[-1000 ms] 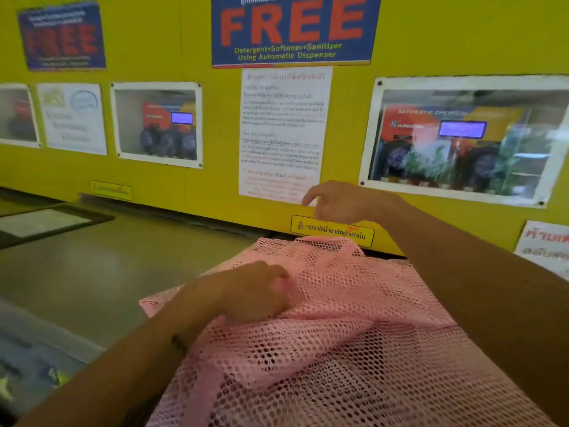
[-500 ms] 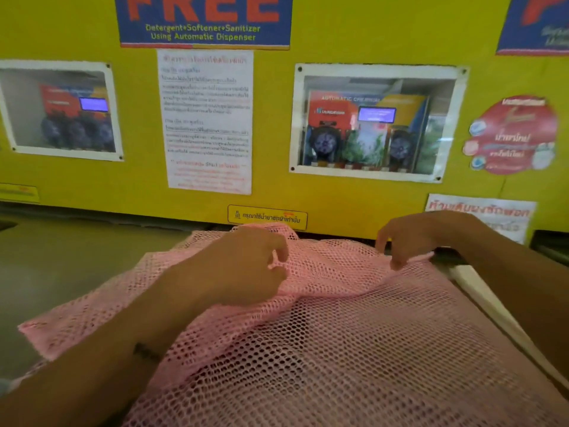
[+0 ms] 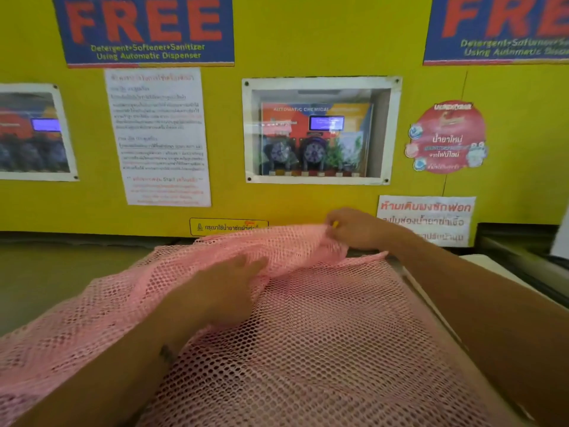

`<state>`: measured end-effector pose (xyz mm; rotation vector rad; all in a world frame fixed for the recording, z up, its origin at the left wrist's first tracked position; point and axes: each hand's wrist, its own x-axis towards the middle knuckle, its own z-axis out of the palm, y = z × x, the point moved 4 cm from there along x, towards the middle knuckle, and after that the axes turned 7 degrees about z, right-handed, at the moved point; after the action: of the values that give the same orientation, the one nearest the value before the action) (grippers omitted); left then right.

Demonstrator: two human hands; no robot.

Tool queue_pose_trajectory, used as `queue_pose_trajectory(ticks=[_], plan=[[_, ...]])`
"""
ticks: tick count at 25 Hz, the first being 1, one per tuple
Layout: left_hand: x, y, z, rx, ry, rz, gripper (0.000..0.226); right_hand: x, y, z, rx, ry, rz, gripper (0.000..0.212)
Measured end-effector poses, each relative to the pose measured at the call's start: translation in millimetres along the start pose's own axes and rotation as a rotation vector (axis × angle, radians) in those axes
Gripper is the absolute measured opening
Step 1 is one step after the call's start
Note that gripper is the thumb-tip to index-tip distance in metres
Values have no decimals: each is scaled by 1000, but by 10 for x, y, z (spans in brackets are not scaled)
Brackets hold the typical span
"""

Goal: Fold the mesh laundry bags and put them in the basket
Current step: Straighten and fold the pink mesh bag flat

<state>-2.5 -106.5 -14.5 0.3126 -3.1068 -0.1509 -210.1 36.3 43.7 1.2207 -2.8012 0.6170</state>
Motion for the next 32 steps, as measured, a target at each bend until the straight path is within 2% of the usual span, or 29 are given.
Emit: queue_pose_trajectory(ticks=[2, 3, 6, 9, 12, 15, 16, 17, 18, 20, 22, 24, 27, 29, 32], plan=[[1, -41, 29, -41, 50, -26, 84, 130, -61, -298, 147, 191, 45, 8], [-14, -46, 20, -36, 104, -38, 74, 175, -62, -364, 93, 243, 80, 12], [-71, 1, -26, 204, 232, -52, 39, 176, -43, -210, -323, 223, 142, 15], [-147, 61, -94, 164, 189, -46, 19, 122, -47, -9, -360, 245, 107, 12], [-272, 30, -409, -97, 187, 28, 20, 187, -23, -110, -222, 330, 121, 12], [-494, -59, -1033, -673, 396, 75, 32, 236, -70, -461, 40, 622, 129, 17], [-539, -157, -1142, -810, 441, 56, 34, 244, -95, -572, 104, 689, 122, 18], [-585, -232, -1199, -836, 410, 40, 35, 268, -114, -657, 144, 703, 112, 19], [-587, -287, -1211, -814, 351, 13, 34, 297, -128, -699, 159, 659, 94, 20], [-523, -283, -1113, -828, 177, -46, 15, 342, -131, -643, 97, 470, 55, 21], [-480, -269, -935, -749, 37, -98, 17, 353, -101, -451, -48, 293, 28, 16], [-439, -194, -734, -515, -21, 16, 14, 315, -63, -292, -154, 185, 11, 7], [-392, 184, -552, -316, -72, 230, 16, 148, -44, -235, -223, -14, 41, 20], [-327, 382, -368, -254, -198, 256, 35, -83, -64, -212, -284, -206, 46, 29], [-238, 451, -74, -48, -452, 175, 76, -499, -76, -85, -400, -472, 71, 32]])
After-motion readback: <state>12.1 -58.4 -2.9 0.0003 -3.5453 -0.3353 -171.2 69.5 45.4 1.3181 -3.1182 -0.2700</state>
